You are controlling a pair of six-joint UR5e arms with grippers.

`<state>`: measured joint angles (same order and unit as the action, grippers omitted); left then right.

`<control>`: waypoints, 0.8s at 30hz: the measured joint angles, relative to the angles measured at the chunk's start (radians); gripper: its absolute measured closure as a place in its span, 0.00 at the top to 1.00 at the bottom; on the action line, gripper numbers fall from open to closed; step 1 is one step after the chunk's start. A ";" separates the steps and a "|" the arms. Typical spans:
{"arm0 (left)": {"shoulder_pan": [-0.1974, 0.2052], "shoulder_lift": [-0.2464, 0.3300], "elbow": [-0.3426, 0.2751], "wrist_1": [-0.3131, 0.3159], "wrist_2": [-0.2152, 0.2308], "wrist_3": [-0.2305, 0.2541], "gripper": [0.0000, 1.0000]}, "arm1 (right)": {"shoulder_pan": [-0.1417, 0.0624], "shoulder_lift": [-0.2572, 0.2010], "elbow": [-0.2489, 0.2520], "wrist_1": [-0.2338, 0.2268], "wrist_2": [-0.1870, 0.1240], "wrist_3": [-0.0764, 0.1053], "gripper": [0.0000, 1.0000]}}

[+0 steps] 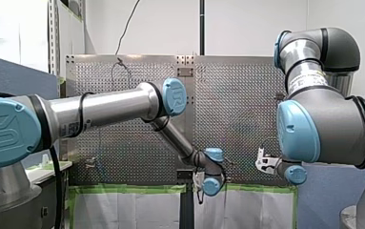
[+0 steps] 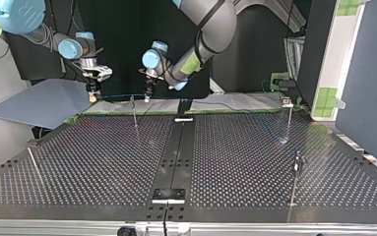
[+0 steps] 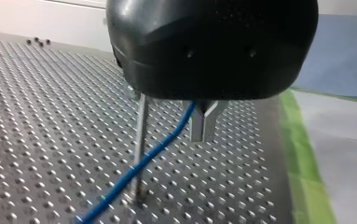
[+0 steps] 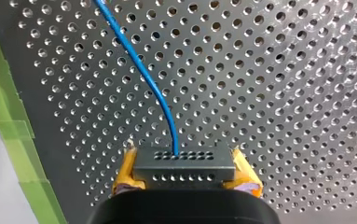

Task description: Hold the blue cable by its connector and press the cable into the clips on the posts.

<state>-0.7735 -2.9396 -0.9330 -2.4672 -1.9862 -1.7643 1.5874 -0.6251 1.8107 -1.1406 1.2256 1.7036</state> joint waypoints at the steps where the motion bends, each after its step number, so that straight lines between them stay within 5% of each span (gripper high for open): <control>1: 0.003 -0.001 -0.003 -0.001 0.002 0.000 0.00 | 0.000 0.001 -0.003 0.000 0.000 0.001 0.00; 16: 0.017 0.004 0.013 -0.032 0.017 0.012 0.00 | 0.003 0.001 -0.029 0.006 -0.006 0.003 0.00; 24: 0.008 0.064 -0.040 -0.003 0.015 0.044 0.00 | 0.004 0.001 -0.029 0.005 -0.006 0.004 0.00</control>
<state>-0.7653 -2.8752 -0.9725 -2.4702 -1.9707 -1.7200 1.5912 -0.6237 1.7816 -1.1353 1.2197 1.7077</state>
